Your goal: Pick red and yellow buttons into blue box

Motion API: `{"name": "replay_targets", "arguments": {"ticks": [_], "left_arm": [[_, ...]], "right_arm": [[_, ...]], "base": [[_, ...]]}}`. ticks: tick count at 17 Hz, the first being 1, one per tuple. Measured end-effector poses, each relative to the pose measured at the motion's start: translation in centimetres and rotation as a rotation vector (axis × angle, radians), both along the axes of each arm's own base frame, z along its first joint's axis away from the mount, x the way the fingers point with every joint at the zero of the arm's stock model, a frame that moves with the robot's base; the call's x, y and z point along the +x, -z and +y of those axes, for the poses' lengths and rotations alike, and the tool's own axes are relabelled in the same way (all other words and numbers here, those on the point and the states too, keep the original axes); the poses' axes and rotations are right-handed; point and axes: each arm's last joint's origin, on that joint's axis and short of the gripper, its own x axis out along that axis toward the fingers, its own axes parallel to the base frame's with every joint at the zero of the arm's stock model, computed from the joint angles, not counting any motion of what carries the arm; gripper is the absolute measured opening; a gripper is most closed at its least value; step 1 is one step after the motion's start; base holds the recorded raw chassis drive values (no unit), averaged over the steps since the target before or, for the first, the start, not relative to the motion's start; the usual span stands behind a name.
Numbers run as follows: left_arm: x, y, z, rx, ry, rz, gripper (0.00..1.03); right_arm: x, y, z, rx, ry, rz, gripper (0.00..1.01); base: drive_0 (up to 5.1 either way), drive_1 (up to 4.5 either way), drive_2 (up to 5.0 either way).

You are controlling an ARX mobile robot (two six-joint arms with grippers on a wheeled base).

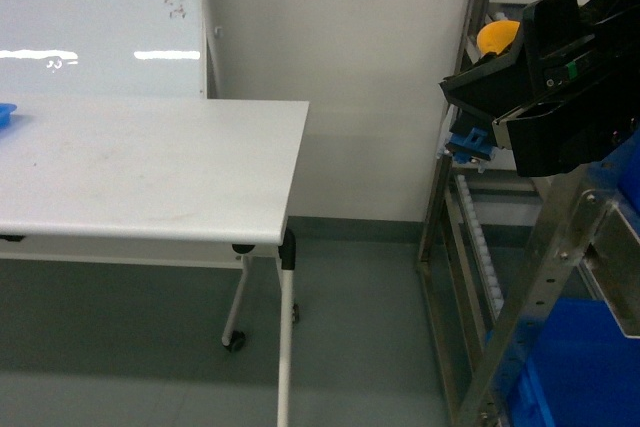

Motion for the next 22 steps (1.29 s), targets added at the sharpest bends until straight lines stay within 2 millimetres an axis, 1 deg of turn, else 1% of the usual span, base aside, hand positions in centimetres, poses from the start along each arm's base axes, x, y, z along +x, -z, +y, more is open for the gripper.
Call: {"name": "replay_targets", "arguments": {"ticks": [22], "left_arm": [[0.04,0.04,-0.15,-0.001,0.008,0.003,0.23]], "right_arm": [[0.0,-0.03,-0.03,0.0,0.003,-0.002,0.32]], "base": [[5.0,-2.44,-2.4]]}}
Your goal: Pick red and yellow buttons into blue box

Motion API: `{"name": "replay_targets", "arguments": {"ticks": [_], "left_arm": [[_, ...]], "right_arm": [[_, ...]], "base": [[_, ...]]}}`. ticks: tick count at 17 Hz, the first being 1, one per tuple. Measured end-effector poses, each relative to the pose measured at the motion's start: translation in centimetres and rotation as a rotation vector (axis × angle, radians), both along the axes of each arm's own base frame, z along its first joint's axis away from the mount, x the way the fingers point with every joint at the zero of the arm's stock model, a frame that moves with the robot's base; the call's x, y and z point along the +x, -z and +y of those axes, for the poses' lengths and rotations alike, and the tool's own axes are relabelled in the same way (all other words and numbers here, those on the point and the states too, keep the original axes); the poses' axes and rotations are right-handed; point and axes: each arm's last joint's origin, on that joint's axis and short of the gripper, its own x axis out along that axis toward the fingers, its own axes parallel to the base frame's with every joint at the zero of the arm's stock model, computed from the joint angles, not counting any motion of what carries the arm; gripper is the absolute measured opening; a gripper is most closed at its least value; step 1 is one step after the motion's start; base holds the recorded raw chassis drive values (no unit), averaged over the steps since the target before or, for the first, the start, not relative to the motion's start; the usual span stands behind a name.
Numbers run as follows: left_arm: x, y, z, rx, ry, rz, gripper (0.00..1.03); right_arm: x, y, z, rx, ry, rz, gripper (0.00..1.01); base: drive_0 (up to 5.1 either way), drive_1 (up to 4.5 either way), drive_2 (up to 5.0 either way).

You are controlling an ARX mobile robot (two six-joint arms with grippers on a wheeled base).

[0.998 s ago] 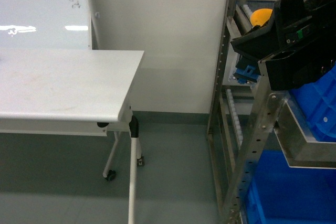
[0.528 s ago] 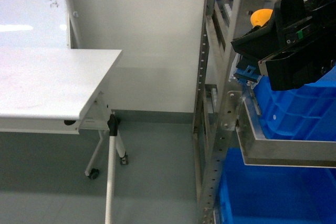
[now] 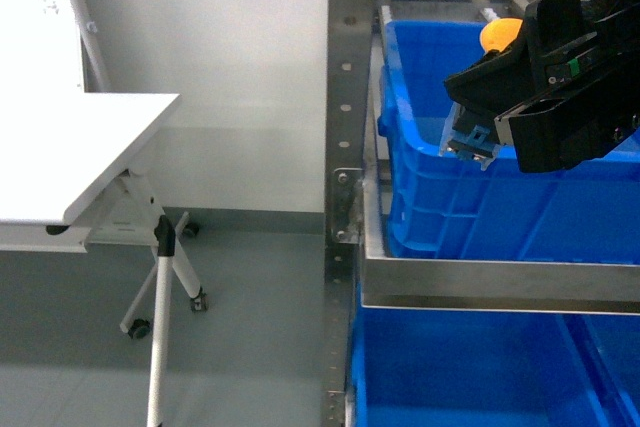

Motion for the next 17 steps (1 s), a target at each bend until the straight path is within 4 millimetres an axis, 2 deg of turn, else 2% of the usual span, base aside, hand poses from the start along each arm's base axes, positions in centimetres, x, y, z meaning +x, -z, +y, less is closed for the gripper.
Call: {"name": "replay_targets", "arguments": {"ticks": [5,17], "left_arm": [[0.0,-0.01,-0.02,0.0,0.001,-0.001,0.23],[0.01,0.0,-0.02,0.0,0.001,0.0,0.23]], "right_arm": [[0.0,-0.05,0.0,0.001,0.0,-0.004,0.32],[0.0,-0.02,0.0,0.001,-0.001,-0.001,0.32]], "base": [[5.1,-2.29,-2.3],[5.0,-1.14,-3.3]]}}
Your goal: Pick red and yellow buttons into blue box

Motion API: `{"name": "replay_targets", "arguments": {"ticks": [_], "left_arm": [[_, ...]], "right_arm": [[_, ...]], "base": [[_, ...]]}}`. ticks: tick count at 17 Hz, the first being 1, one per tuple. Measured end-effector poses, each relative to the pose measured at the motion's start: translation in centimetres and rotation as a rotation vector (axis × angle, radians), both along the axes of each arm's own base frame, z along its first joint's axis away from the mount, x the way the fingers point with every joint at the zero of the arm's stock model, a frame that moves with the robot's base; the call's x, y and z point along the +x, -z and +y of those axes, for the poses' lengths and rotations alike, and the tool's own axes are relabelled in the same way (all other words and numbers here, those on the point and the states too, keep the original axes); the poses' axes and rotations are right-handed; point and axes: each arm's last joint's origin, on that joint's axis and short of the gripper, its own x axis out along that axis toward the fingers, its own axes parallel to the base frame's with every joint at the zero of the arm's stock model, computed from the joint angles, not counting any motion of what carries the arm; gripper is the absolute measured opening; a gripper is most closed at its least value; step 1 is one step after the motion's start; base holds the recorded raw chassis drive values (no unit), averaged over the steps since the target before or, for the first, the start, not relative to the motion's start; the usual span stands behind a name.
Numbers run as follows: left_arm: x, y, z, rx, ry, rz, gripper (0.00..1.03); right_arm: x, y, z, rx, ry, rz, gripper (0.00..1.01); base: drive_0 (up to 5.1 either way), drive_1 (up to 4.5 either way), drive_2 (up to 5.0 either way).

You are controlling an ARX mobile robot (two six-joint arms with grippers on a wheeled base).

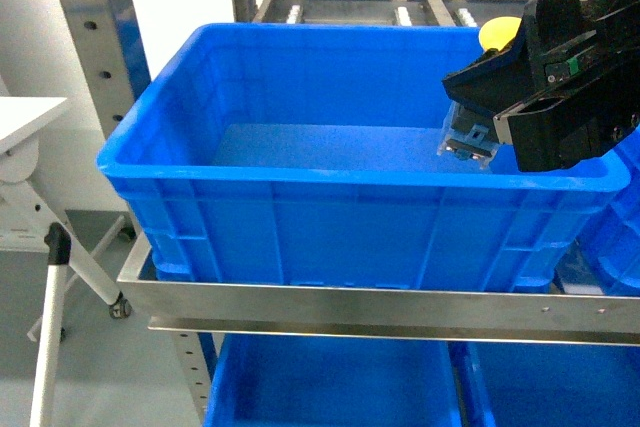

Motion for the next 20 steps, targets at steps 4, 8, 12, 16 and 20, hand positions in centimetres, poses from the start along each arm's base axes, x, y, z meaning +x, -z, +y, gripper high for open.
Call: {"name": "replay_targets", "arguments": {"ticks": [4,8,12,16,20], "left_arm": [[0.0,-0.02,0.0,0.001,0.0,-0.002,0.23],[0.0,0.02,0.02,0.0,-0.001,0.001,0.23],[0.01,0.03,0.02,0.0,0.0,0.001,0.23],[0.03,0.02,-0.03,0.0,0.004,0.001,0.23],[0.02,0.04,0.0,-0.001,0.0,0.002,0.23]], "right_arm": [[0.0,-0.01,0.0,0.0,0.0,-0.001,0.32],[0.0,0.02,0.0,-0.001,0.001,0.001,0.32],[0.0,-0.03,-0.01,0.0,0.002,-0.002,0.32],[0.0,-0.02,0.0,0.0,0.002,-0.002,0.32],[0.0,-0.02,0.0,0.0,0.002,-0.002,0.32]], "base": [[5.0,-1.73,-2.8],[5.0,-2.36,-2.4],[5.0,-2.38,-2.4],[5.1,-2.29,-2.3],[4.9,-1.84,-2.7]]}}
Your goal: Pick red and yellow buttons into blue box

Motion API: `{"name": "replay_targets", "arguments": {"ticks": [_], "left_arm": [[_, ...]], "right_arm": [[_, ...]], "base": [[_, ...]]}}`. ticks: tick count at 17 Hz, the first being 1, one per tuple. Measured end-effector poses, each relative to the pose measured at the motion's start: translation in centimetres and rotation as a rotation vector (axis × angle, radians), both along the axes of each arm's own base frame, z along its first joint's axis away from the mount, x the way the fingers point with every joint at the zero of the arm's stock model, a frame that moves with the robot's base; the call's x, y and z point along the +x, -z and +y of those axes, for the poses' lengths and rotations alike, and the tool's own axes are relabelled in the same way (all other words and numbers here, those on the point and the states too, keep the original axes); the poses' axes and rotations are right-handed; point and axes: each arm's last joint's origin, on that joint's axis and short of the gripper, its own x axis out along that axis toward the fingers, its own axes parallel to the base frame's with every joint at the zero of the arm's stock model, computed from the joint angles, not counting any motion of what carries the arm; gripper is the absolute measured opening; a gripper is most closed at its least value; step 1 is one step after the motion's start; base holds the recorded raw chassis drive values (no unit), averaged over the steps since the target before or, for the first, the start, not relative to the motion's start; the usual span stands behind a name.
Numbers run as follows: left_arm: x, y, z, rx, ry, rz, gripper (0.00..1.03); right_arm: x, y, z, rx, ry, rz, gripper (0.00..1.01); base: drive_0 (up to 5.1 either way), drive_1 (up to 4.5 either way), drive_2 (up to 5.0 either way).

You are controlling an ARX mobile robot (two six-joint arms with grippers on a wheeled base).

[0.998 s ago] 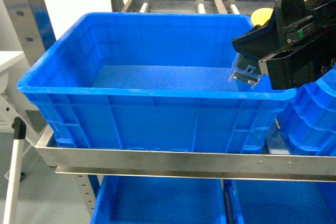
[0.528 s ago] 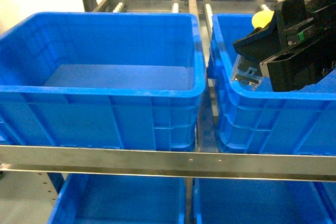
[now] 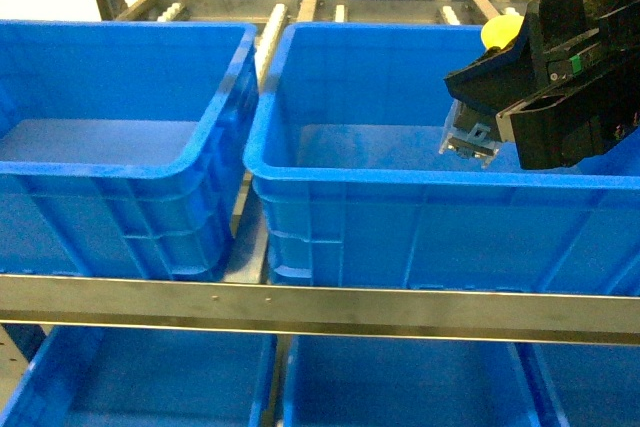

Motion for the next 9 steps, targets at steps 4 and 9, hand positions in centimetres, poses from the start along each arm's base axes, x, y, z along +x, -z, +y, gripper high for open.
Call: {"name": "replay_targets", "arguments": {"ticks": [4,9], "left_arm": [[0.0,-0.01,-0.03,0.0,0.003,-0.001,0.23],[0.01,0.01,-0.02,0.0,0.002,-0.001,0.23]], "right_arm": [[0.01,0.03,-0.01,-0.001,0.001,0.002,0.32],[0.02,0.0,-0.05,-0.001,0.002,0.0,0.32]], "base": [[4.8,-1.89,-2.8],[2.9,-0.84,-1.9]]}}
